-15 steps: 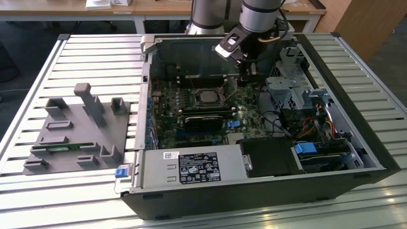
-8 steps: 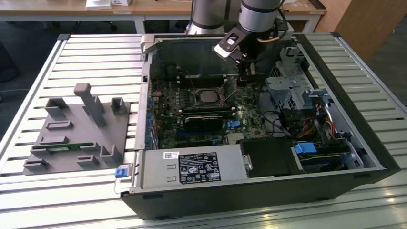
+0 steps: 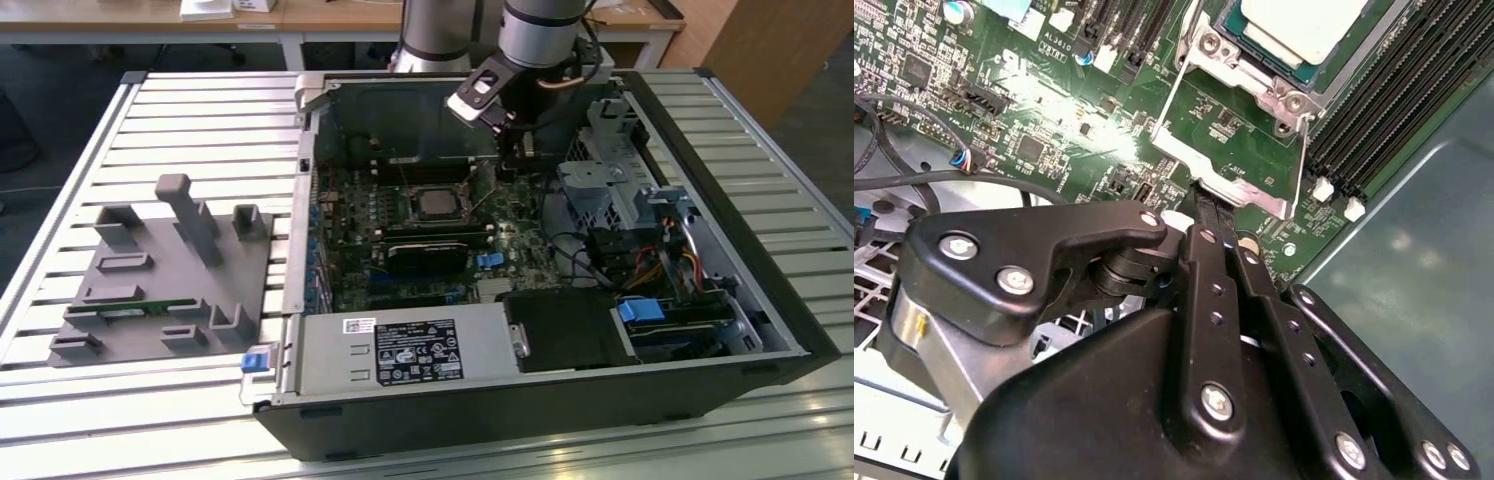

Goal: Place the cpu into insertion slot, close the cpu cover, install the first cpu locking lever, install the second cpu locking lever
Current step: 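Close the cpu cover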

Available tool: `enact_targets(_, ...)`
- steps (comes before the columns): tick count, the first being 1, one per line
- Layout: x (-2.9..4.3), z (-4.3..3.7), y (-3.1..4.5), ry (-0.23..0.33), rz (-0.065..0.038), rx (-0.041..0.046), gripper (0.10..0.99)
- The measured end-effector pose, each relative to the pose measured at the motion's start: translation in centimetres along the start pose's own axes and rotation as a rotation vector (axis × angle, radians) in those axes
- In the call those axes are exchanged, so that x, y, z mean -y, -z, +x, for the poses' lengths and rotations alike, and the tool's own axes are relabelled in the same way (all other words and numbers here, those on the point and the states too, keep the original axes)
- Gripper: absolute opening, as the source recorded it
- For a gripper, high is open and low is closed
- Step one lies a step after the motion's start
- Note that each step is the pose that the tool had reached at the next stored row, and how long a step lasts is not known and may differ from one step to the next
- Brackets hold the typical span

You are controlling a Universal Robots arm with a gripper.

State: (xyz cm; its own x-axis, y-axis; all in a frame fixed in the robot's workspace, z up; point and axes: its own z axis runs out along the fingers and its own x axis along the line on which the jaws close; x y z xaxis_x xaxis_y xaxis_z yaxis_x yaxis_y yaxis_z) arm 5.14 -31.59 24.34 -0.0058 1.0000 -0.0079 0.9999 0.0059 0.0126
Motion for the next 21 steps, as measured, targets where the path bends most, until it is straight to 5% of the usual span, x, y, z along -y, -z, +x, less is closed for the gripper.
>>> enact_targets(21,0.69,0.0,0.01,0.0,0.0,0.0,0.122)
